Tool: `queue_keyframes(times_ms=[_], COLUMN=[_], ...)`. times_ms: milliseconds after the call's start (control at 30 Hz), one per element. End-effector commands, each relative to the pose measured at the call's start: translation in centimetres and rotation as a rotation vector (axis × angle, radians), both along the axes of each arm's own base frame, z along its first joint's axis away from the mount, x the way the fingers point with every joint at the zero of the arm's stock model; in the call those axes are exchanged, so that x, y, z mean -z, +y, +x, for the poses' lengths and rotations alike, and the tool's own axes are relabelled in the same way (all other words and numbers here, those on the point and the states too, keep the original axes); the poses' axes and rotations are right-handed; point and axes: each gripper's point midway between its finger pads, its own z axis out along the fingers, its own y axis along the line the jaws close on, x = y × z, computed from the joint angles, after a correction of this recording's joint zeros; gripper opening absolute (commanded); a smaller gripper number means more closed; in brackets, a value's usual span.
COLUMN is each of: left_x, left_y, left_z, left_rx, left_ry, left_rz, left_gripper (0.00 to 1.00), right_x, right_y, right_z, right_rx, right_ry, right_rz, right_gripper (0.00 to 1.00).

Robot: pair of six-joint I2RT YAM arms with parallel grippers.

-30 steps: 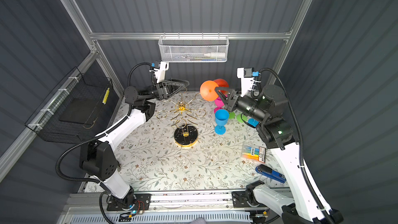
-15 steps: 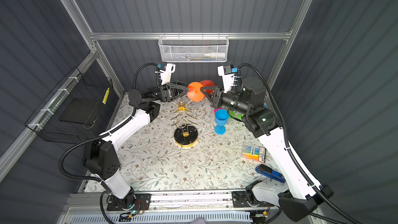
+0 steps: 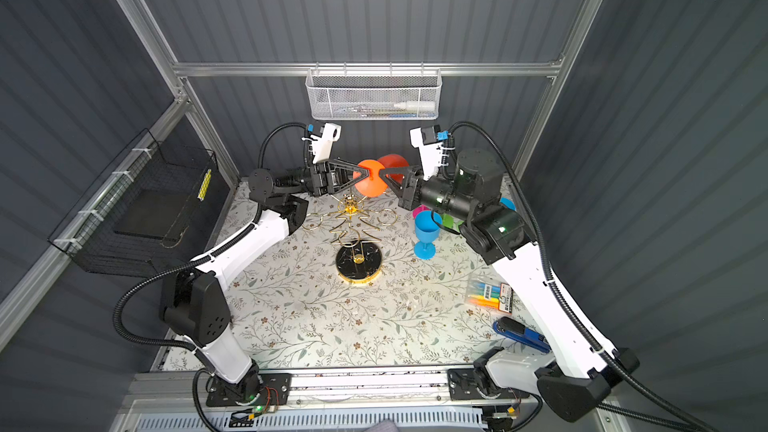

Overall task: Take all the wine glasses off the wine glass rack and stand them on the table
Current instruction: 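Bring the left gripper to the held red glass and grasp it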

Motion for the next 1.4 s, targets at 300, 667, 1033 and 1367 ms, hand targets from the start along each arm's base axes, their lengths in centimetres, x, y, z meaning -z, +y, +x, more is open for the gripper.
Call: queue_keyframes(times_ms=[300,667,1033,1367], left_x=[-2.6,-4.0,-4.7,-4.9], left_y=[0.9,1.3,1.8,1.9], left_z=[-2.3,-3.2,-4.0,-4.2], left_rx=[0.025,0.056,0.081,0.111], left_ry=[-0.039,0.019,0.039,0.06], left_rz=[-0.006,0.009,-0.001,-0.005], left_gripper=[0.0,0.0,0.0,0.0], right_x=[0.1,3.2,3.9,4.0], right_y=[-4.6,-9.0,-6.3,-4.6], right_z=[-1.8,-2.8,-0.1,2.8], right_rx=[0.191,0.385,0.332,0.358], right_ry=[-0.098,-0.483,-0.647,-0.702], right_rz=[-0.062,-0.319,-0.462,-0.529], right_gripper=[0.58,0.94,0.99,0.99])
